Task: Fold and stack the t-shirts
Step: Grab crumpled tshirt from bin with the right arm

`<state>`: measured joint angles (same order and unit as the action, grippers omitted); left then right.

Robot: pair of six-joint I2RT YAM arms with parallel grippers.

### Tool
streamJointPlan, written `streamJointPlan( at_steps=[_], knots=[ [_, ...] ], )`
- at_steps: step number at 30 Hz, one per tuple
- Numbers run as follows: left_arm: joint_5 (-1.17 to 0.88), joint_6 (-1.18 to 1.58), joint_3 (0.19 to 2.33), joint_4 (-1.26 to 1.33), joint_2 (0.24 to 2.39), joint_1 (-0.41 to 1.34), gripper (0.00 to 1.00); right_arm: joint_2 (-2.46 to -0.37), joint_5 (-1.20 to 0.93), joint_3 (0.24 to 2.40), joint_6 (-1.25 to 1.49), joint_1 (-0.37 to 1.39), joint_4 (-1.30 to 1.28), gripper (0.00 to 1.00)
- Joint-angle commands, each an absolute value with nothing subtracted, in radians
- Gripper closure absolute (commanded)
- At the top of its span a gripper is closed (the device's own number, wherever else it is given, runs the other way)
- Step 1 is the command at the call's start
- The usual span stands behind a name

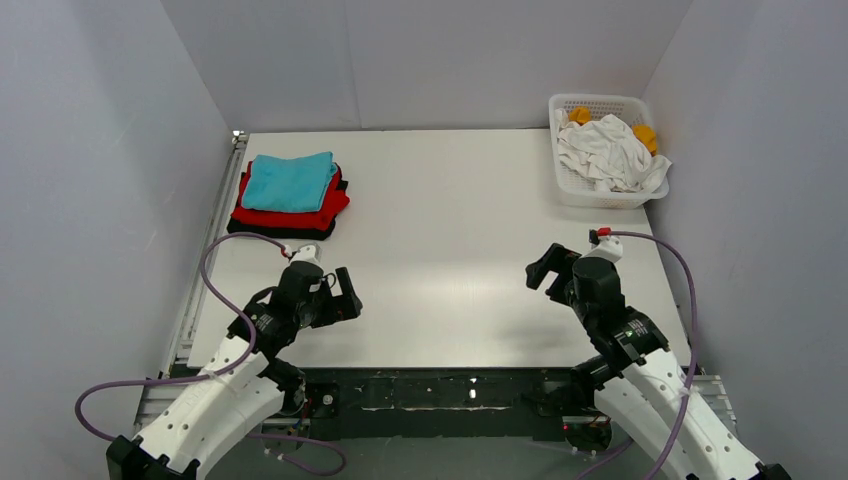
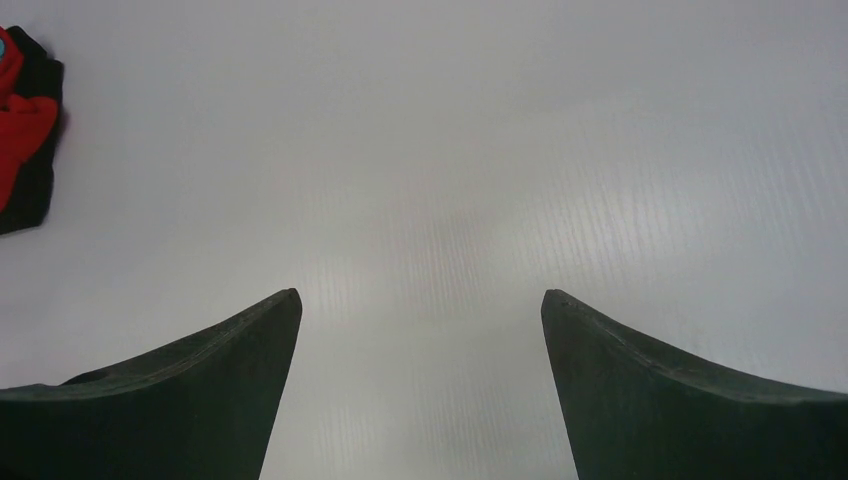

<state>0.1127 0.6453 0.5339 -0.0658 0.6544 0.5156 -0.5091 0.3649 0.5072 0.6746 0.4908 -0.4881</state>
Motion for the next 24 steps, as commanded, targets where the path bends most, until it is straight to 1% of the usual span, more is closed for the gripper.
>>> streamJointPlan(
  at_steps=[1,4,7,9,11,13,15,17,20,24],
  knots=[
    [0.140,0.632,0.543,-0.114,0.672,0.518,0.02,-0.559,0.425,0.554,0.615,0.486,-0.358,0.02],
    [0.141,0.631,0.546,-0.118,0.678,0.518,0.02,-0.648,0.515,0.632,0.583,0.486,-0.326,0.02],
    [0.142,0.635,0.538,-0.107,0.684,0.518,0.02,-0.794,0.635,0.751,0.558,0.480,-0.319,0.02],
    [0.147,0.633,0.540,-0.109,0.693,0.518,0.02,-0.914,0.642,0.857,0.517,0.453,-0.332,0.02],
    [0.156,0.625,0.554,-0.118,0.701,0.518,0.02,-1.043,0.571,0.990,0.493,0.391,-0.376,0.02],
    [0.169,0.616,0.568,-0.128,0.708,0.518,0.02,-1.168,0.382,1.139,0.466,0.271,-0.411,0.02],
    [0.181,0.618,0.575,-0.135,0.712,0.518,0.02,-1.307,0.210,1.339,0.447,0.173,-0.493,0.02],
    [0.182,0.616,0.575,-0.135,0.713,0.518,0.02,-1.448,0.171,1.516,0.429,0.106,-0.595,0.02],
    [0.196,0.616,0.575,-0.139,0.711,0.518,0.02,-1.640,0.178,1.750,0.390,0.028,-0.705,0.03],
    [0.205,0.616,0.577,-0.144,0.709,0.518,0.02,-1.859,0.163,1.969,0.364,-0.071,-0.781,0.06]
  ],
)
